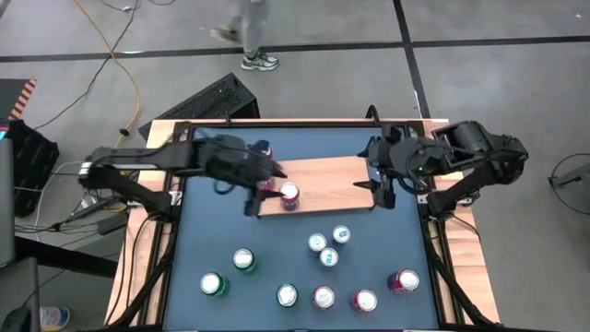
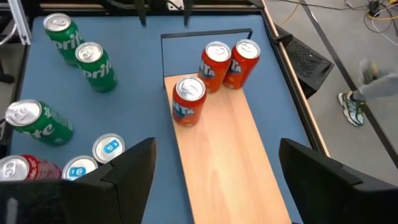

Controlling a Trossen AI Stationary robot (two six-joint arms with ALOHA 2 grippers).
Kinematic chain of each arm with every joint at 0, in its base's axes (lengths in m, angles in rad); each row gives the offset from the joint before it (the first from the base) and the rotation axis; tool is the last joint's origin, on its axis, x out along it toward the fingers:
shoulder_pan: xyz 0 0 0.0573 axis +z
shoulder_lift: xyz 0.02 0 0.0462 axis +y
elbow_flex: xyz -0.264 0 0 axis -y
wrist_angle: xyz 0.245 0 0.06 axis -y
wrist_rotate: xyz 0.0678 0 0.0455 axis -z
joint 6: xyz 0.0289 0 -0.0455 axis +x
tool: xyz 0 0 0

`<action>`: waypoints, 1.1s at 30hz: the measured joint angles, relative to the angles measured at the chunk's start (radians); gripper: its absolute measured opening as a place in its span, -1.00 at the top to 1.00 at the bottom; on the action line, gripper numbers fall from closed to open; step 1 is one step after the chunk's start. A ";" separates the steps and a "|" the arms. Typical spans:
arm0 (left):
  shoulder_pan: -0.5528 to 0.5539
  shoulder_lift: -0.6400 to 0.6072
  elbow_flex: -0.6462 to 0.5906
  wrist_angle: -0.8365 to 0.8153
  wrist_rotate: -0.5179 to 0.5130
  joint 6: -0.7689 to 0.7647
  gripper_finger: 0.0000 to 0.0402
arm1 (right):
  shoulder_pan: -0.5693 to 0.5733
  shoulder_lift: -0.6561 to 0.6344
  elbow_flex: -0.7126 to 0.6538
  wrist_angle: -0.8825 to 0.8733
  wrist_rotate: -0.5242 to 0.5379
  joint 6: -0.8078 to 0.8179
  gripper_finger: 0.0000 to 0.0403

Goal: Place canned beverage on shelf
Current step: Put the orange soda can on the shelf aligned with other orange soda cans

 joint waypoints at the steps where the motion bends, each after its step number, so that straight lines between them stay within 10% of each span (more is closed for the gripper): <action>1: 0.000 0.037 0.032 -0.024 0.000 0.019 -0.13 | 0.005 0.000 0.000 0.000 0.000 0.000 -0.61; 15: 0.011 0.380 0.197 -0.277 -0.021 0.121 -0.45 | 0.017 0.000 0.000 -0.034 0.000 0.000 -0.61; 33: 0.035 0.395 0.197 -0.289 -0.074 0.181 -0.45 | 0.017 0.000 -0.001 -0.046 0.000 -0.003 -0.61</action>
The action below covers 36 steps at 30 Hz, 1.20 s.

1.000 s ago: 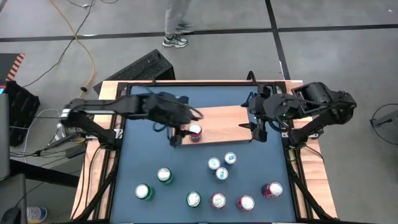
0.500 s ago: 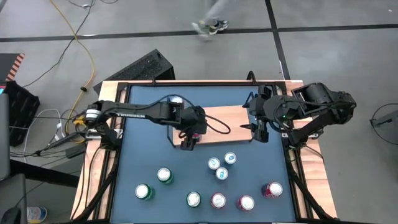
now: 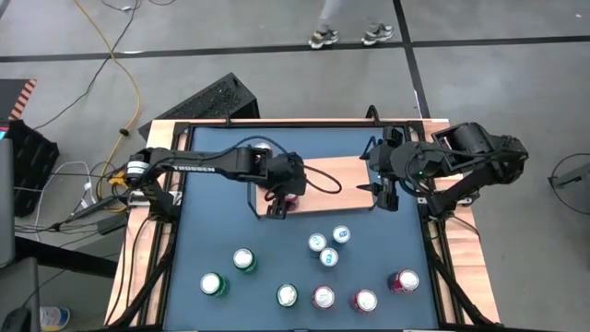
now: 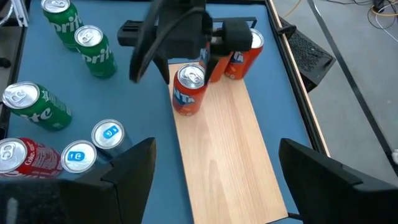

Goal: Place canned beverage on shelf
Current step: Put the orange soda can on the shelf aligned with other orange soda cans

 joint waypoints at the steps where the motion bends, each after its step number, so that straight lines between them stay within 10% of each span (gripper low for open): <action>1: 0.000 -0.001 0.000 0.009 -0.017 -0.008 -0.45 | 0.000 0.000 0.000 0.000 0.000 0.000 -0.61; 17: -0.020 -0.009 0.001 0.067 -0.109 -0.173 -0.45 | 0.000 0.000 0.000 -0.001 0.000 -0.009 -0.61; 36: 0.032 -0.008 0.049 -0.005 0.007 -0.261 -0.70 | -0.002 0.000 0.000 -0.033 0.000 -0.027 -0.61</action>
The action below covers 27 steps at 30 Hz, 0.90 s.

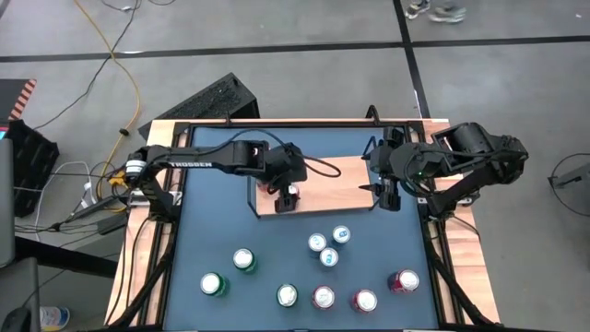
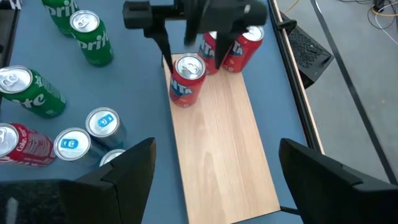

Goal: Place canned beverage on shelf
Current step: Put the orange soda can on the shelf aligned with other orange soda cans

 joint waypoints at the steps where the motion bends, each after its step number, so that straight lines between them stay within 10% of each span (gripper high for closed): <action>1: 0.000 0.000 0.008 0.000 -0.014 0.010 -0.73 | 0.000 0.000 0.000 0.000 0.000 -0.002 -0.61; 27: -0.005 0.005 -0.164 0.014 0.028 0.161 -0.77 | 0.000 0.000 0.000 -0.028 0.000 -0.006 -0.61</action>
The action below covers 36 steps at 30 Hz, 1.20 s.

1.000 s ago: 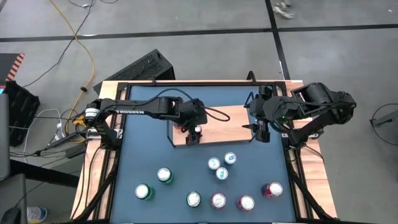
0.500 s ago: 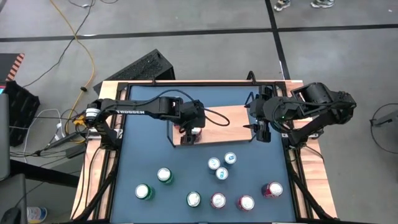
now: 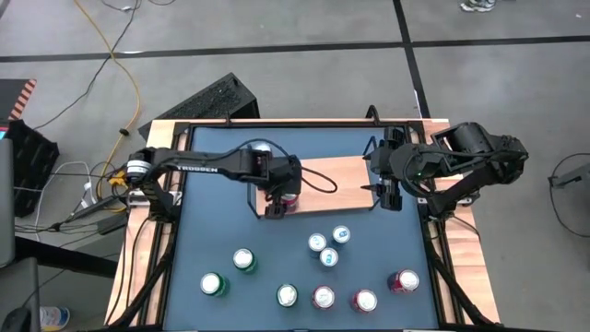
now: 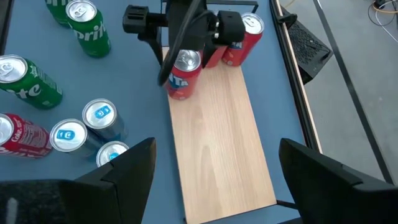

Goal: Place canned beverage on shelf
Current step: Put the orange soda can on the shelf aligned with other orange soda cans

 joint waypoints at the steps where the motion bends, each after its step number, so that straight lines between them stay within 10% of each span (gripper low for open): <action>1: 0.000 0.000 -0.007 0.003 0.000 -0.011 -0.76 | 0.000 0.000 0.000 0.000 0.000 0.000 -0.61; 13: 0.000 0.000 -0.012 0.016 -0.005 -0.085 -0.44 | 0.000 0.000 0.000 -0.003 0.000 0.000 -0.61; 36: -0.080 -0.088 -0.015 -0.131 -0.093 -0.107 -0.43 | 0.000 0.000 -0.009 -0.014 0.000 0.027 -0.61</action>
